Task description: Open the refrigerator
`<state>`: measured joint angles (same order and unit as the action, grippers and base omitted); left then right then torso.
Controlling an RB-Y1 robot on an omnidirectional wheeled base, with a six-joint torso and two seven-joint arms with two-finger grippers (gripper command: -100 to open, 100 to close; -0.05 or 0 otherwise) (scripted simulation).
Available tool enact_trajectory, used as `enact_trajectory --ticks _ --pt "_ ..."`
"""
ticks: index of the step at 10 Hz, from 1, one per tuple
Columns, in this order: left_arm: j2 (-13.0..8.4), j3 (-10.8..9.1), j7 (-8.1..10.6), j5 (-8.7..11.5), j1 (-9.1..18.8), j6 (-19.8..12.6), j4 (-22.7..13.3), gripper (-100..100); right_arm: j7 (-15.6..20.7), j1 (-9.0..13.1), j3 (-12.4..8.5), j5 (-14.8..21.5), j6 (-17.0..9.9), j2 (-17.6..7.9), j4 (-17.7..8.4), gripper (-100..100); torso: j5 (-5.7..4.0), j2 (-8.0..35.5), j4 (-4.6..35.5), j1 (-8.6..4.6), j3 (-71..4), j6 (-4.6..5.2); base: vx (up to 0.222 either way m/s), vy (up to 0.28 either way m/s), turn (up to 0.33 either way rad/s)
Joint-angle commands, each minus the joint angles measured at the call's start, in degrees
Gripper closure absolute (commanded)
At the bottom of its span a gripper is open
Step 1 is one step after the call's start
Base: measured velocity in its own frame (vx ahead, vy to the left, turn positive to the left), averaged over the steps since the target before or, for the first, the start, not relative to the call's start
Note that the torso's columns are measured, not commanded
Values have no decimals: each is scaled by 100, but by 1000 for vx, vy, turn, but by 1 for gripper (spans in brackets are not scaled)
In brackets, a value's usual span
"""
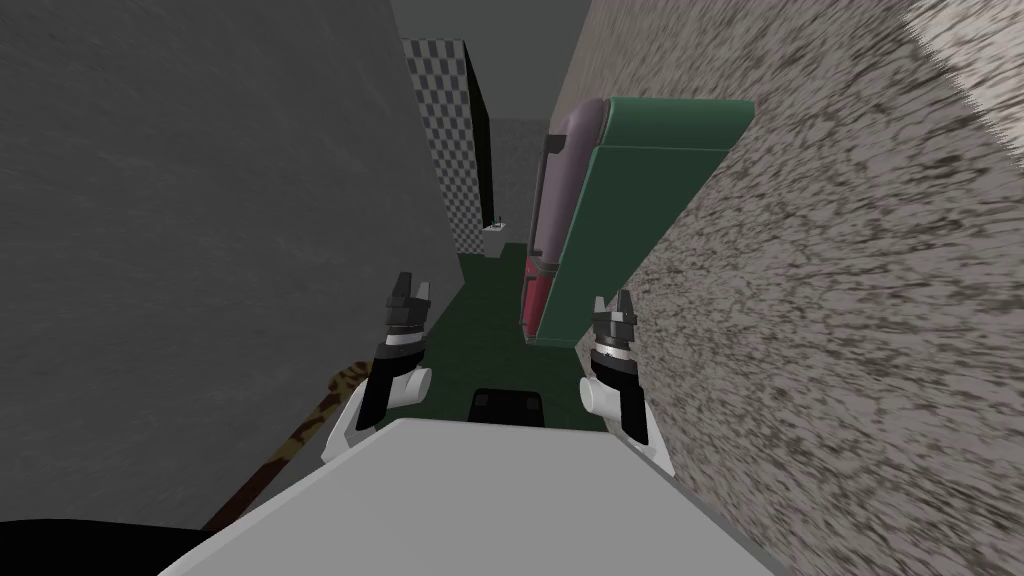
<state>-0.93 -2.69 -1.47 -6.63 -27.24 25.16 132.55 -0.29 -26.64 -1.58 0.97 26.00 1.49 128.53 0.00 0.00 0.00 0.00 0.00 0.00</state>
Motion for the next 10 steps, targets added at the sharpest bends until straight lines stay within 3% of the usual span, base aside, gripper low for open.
enact_trajectory --ticks 1,9,10 --pt "0 0 0 0 0 0 0 0 0 0 0 0 0 0 0 0 0 232 235 0 -467 0 0 0 0" --pt "0 0 0 0 0 1 2 0 0 0 0 0 1 0 2 0 0 3539 3537 0 -7073 0 0 0 0" --pt "0 0 0 0 0 1 2 0 -20 69 15 -107 90 -220 31 -100 0 3962 3960 0 -7919 0 18 0 10"
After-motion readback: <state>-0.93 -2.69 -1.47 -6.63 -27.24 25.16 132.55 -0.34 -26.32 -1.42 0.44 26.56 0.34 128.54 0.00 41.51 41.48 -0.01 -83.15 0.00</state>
